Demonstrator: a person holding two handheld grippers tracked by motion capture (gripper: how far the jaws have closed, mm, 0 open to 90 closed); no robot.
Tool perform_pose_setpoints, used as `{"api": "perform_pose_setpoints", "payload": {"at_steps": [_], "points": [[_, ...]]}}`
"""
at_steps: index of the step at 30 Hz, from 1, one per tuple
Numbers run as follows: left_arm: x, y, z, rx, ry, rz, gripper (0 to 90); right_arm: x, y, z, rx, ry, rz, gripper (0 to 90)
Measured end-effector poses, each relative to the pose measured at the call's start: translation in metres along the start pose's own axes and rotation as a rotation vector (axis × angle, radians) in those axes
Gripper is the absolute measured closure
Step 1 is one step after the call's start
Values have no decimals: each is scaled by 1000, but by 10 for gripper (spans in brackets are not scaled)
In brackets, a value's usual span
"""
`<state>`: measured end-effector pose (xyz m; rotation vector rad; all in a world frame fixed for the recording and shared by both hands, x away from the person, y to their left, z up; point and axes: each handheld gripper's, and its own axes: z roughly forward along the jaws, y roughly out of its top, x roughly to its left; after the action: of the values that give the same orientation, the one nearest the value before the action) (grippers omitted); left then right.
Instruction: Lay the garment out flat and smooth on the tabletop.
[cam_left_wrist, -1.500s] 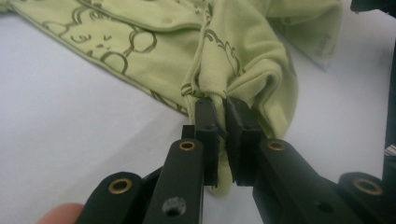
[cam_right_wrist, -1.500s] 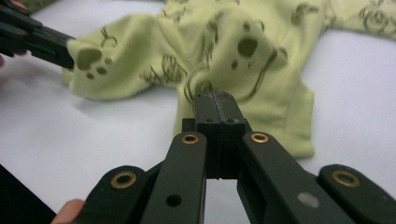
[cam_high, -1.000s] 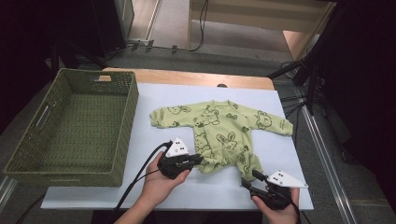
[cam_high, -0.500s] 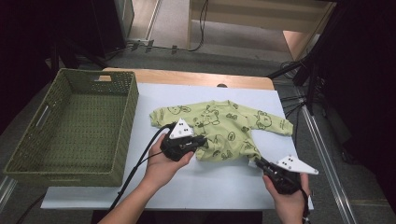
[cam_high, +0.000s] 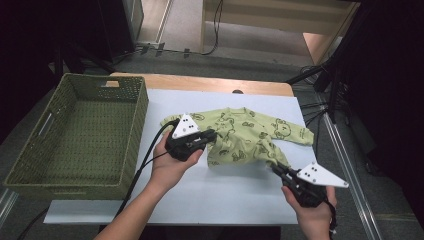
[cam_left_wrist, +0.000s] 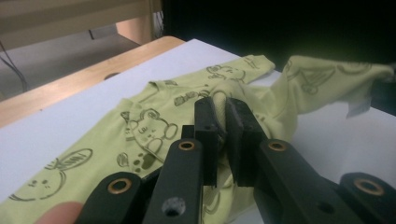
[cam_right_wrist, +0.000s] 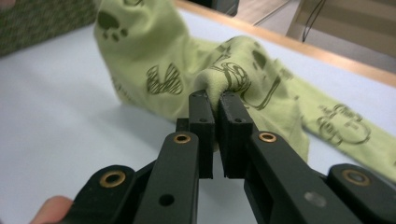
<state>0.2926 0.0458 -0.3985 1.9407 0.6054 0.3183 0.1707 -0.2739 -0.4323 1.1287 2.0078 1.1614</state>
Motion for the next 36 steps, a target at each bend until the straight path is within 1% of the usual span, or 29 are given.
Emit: {"api": "perform_pose_setpoints", "payload": {"at_steps": [2, 3, 5, 6, 7, 8, 9, 11, 12, 13, 14, 15, 17, 19, 20, 21, 22, 23, 24, 25, 27, 28, 29, 30, 31, 32, 34, 35, 36], "points": [[-9, -8, -2, 7, -27, 18, 830, 5, -11, -1, 30, -3, -4, 823], [-15, -13, -2, 11, -41, 22, 830, 6, -18, -1, 43, 0, 4, 823], [-27, -25, -2, 22, -77, 37, 829, 5, -31, -1, 72, 7, 36, 819], [-32, -29, -2, 27, -89, 42, 829, 5, -37, -1, 86, 11, 44, 813], [-40, -37, -1, 34, -111, 42, 830, 5, -42, -1, 98, 14, 46, 807], [-45, -43, -1, 44, -127, 48, 829, 6, -49, -1, 111, 23, 60, 794], [-51, -49, 0, 48, -143, 45, 828, 6, -54, -3, 120, 42, 69, 766], [-59, -60, 2, 63, -172, 34, 826, 5, -60, -5, 114, 101, 75, 668], [-63, -68, 4, 79, -192, 27, 824, 5, -61, -6, 106, 114, 78, 614], [-67, -74, 6, 95, -207, 25, 820, 2, -61, -10, 78, 128, 92, 584], [-70, -80, 7, 111, -224, 22, 812, -2, -60, -11, 56, 127, 112, 567], [-73, -84, 8, 124, -236, 23, 798, -7, -59, -12, 46, 110, 131, 551], [-76, -89, 7, 125, -259, 15, 747, -18, -58, -7, 55, 46, 164, 519], [-75, -90, 1, 104, -274, -2, 681, -30, -62, 3, 95, -3, 220, 469], [-73, -90, -3, 89, -276, -14, 640, -35, -66, 9, 114, -23, 245, 413], [-70, -90, -7, 81, -272, -22, 615, -38, -69, 15, 138, -40, 283, 369], [-67, -90, -10, 75, -260, -28, 592, -40, -72, 21, 169, -50, 313, 330], [-63, -90, -13, 77, -246, -36, 586, -40, -74, 26, 197, -61, 322, 320], [-58, -91, -13, 86, -225, -51, 585, -39, -77, 31, 219, -72, 321, 319], [-54, -93, -14, 97, -204, -64, 585, -37, -80, 35, 241, -73, 324, 327], [-47, -97, -12, 109, -188, -87, 585, -34, -84, 40, 269, -63, 321, 427], [-46, -100, -11, 117, -181, -90, 585, -32, -84, 39, 269, -81, 296, 572], [-45, -102, -9, 128, -170, -88, 586, -32, -84, 37, 259, -57, 292, 670], [-46, -104, -7, 137, -159, -91, 589, -33, -84, 35, 242, -30, 301, 742], [-46, -105, -5, 143, -154, -95, 597, -32, -83, 32, 221, -26, 292, 781], [-47, -106, -3, 150, -153, -98, 598, -31, -82, 28, 203, -28, 278, 796], [-48, -107, 1, 155, -151, -96, 621, -27, -77, 18, 140, -13, 250, 803], [-49, -107, 3, 158, -150, -97, 633, -23, -74, 11, 109, -14, 231, 803], [-49, -106, 5, 163, -145, -97, 651, -18, -71, 4, 71, -11, 199, 803]]}}
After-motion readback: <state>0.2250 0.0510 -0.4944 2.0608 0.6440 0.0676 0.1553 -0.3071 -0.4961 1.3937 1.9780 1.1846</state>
